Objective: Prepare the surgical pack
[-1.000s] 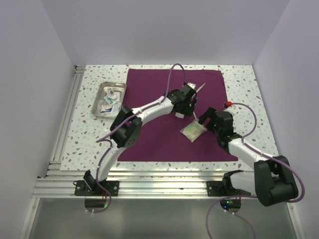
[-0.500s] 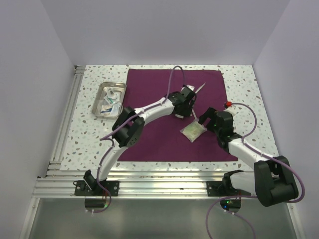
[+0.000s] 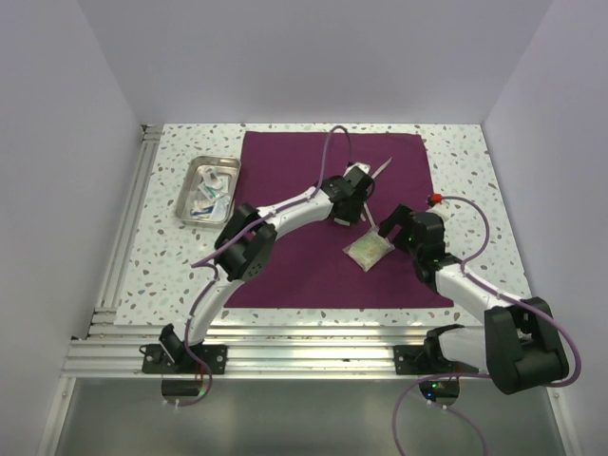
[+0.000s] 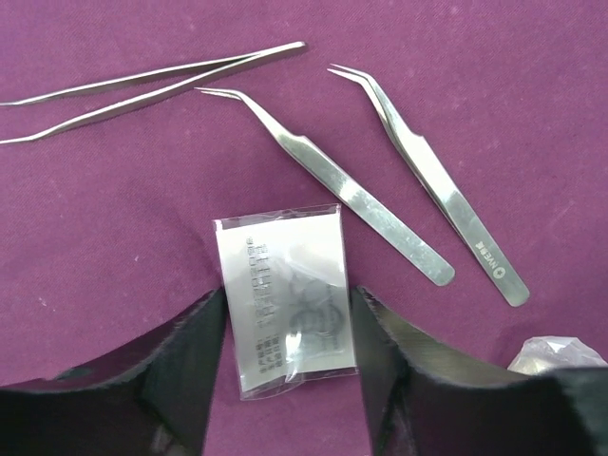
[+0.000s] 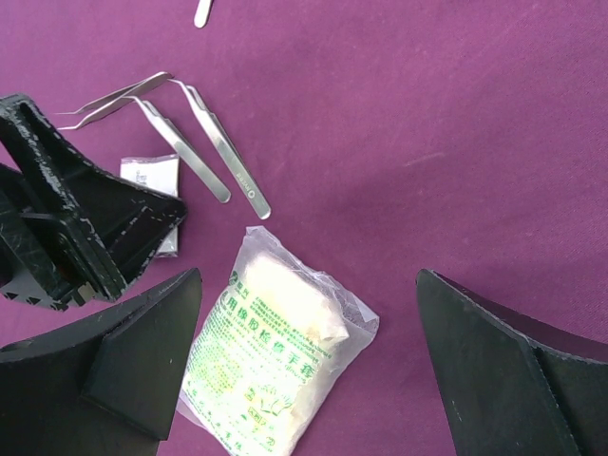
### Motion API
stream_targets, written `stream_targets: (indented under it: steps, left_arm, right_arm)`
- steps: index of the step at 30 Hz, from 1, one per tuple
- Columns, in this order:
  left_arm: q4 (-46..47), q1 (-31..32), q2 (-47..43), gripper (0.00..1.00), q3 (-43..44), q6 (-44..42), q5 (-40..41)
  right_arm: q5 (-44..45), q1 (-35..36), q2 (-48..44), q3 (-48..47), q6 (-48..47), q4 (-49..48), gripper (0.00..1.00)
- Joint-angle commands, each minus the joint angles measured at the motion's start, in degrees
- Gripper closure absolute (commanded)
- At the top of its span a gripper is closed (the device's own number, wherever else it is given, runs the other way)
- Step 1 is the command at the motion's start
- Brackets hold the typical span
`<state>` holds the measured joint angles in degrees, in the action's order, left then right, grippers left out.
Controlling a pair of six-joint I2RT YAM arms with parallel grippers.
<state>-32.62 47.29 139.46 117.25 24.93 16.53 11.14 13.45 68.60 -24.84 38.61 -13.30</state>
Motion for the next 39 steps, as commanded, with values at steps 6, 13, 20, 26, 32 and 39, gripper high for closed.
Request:
stream_targets:
  steps: [6, 13, 20, 26, 32, 39]
  left_arm:
    - [2.6, 0.1, -1.6, 0.46, -3.4, -0.1, 0.6]
    - [3.0, -0.4, -5.9, 0.45, -5.3, -0.3, 0.5]
    - [7.1, -3.3, -14.0, 0.45, -12.5, 0.1, -4.4]
    - [9.8, -9.1, -21.3, 0.45, -20.2, -0.2, -7.6]
    - [11.8, -18.3, -28.9, 0.45, -29.2, -2.2, -7.0]
    - [13.0, -35.7, -34.6, 0.45, -35.7, -4.5, -9.1]
  right_arm:
    - [1.5, 0.2, 0.2, -0.6, 0.2, -0.4, 0.02]
    - [1.4, 0.1, 0.8, -1.2, -0.1, 0.1, 0.02]
    - [0.9, 0.2, 1.6, -1.4, -0.2, 0.0, 0.02]
    - [0.6, 0.2, 2.1, -1.5, -0.1, -0.1, 0.02]
    - [0.7, 0.2, 2.5, -1.6, -0.1, -0.1, 0.02]
    - [0.6, 0.1, 2.9, -1.8, -0.2, -0.1, 0.02]
